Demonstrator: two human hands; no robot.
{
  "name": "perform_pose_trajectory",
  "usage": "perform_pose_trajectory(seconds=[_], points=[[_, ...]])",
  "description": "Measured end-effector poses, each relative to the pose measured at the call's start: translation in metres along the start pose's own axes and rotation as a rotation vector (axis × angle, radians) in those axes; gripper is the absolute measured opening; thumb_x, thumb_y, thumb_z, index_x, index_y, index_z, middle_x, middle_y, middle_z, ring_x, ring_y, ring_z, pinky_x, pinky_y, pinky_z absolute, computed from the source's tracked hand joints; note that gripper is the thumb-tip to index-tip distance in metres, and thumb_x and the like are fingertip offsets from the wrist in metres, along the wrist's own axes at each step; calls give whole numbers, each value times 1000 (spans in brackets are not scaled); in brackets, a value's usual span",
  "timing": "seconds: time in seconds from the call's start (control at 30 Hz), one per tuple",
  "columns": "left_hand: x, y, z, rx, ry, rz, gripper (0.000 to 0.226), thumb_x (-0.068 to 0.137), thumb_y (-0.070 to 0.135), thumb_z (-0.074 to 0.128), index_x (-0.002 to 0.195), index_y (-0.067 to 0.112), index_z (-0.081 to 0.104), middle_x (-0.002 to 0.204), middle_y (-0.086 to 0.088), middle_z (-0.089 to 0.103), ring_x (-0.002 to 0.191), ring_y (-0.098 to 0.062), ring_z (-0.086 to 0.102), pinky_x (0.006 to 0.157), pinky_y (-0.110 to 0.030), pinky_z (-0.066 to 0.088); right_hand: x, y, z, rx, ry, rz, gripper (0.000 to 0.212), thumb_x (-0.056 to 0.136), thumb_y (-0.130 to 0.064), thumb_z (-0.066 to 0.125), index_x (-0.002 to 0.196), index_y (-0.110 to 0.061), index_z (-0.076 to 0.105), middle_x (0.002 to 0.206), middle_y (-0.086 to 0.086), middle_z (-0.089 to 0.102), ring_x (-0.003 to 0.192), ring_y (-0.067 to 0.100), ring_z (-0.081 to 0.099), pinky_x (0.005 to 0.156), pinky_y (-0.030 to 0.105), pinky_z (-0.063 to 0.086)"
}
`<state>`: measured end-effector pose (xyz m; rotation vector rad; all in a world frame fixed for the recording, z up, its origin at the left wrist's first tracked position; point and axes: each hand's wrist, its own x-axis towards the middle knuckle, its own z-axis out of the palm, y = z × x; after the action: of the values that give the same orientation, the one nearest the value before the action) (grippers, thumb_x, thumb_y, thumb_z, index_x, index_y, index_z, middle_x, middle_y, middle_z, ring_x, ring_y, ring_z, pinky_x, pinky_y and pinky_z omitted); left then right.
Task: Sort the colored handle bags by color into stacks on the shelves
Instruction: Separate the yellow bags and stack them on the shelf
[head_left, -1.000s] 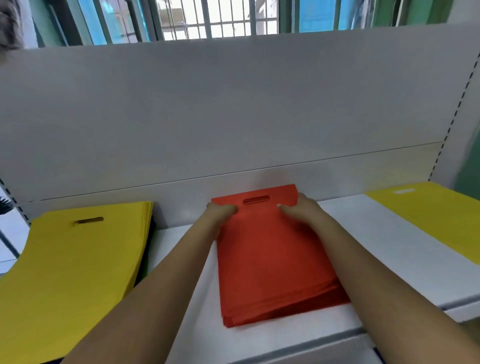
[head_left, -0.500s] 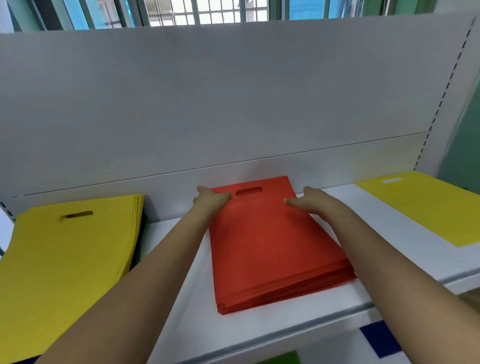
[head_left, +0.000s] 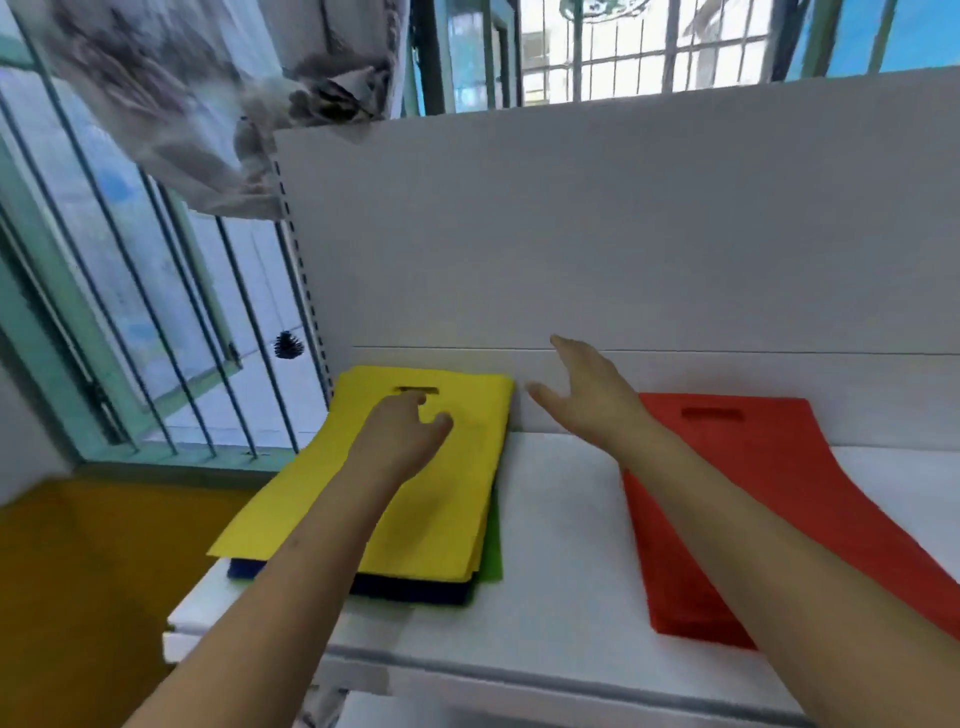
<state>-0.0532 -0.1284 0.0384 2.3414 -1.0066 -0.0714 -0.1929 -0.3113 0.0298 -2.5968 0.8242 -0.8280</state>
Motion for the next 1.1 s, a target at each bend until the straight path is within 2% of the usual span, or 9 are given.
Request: perform_pose_trajectory(seconds=[0.2, 0.3, 0.47, 0.63, 0.7, 0.8, 0.9, 0.97, 1.1], points=[[-51, -115, -18, 175, 182, -290, 81, 95, 60, 43, 151, 5, 25, 154, -15, 31, 140, -32, 32, 111, -44, 35, 7, -49, 87, -303, -155, -41, 93, 88, -73, 37, 156, -19, 3, 162, 10, -7, 149, 32, 3, 119, 46, 17], [-70, -138, -8, 214, 176, -354, 91, 92, 69, 34, 154, 5, 14, 162, -10, 17, 148, -31, 17, 116, -48, 26, 4, -51, 116, -257, -189, 42, 93, 88, -74, 33, 156, -22, -3, 161, 12, -15, 148, 34, -6, 120, 49, 14], [-72, -139, 4, 279, 182, -365, 74, 98, 62, 28, 154, 14, 23, 164, -3, 9, 150, -30, 4, 118, -56, 13, 7, -54, 123, -350, -105, 1, 67, 98, -57, 34, 154, -24, 18, 161, 19, -5, 147, 38, -1, 115, 48, 21], [-72, -124, 5, 429, 177, -241, 45, 105, 43, 27, 139, 26, 50, 163, 0, 15, 151, -27, -2, 115, -62, -6, 3, -55, 121, -404, -120, -90, 45, 106, -35, 25, 149, -29, 36, 162, 13, 7, 149, 33, 2, 116, 46, 21], [-73, -120, 6, 262, 243, -155, 40, 105, 34, 32, 128, 18, 60, 162, -3, 20, 150, -28, 9, 119, -54, 1, 0, -56, 110, -380, -122, -85, 42, 105, -35, 27, 143, -31, 45, 162, 12, 9, 148, 32, 9, 115, 44, 22], [-77, -95, -1, -215, 298, -91, 43, 105, 28, 36, 143, 10, 45, 158, -7, 28, 139, -27, 38, 112, -40, 34, -3, -55, 80, -195, -86, 27, 38, 105, -32, 32, 135, -26, 54, 157, 14, 27, 134, 31, 40, 101, 39, 38], [-81, -58, 1, -438, 348, 14, 49, 105, 29, 36, 153, 21, 28, 137, 4, 54, 112, -4, 57, 93, -26, 49, -12, -43, 34, 69, 8, 110, 33, 103, -23, 37, 117, -15, 67, 116, 10, 66, 106, 28, 60, 85, 34, 45], [-82, -30, 7, -590, 337, 89, 49, 105, 23, 37, 153, 28, 25, 105, 29, 50, 82, 23, 50, 69, -2, 41, -22, -26, -1, 165, 52, 202, 33, 102, -22, 39, 108, -8, 69, 102, 12, 69, 97, 29, 62, 83, 35, 48], [-89, 31, 42, -710, 225, 178, 50, 105, 21, 36, 152, 37, 26, 79, 30, 42, 68, 19, 49, 67, -13, 39, -51, 30, -73, 201, 200, 347, 33, 100, -19, 43, 102, 4, 66, 96, 22, 67, 93, 37, 61, 74, 36, 45]])
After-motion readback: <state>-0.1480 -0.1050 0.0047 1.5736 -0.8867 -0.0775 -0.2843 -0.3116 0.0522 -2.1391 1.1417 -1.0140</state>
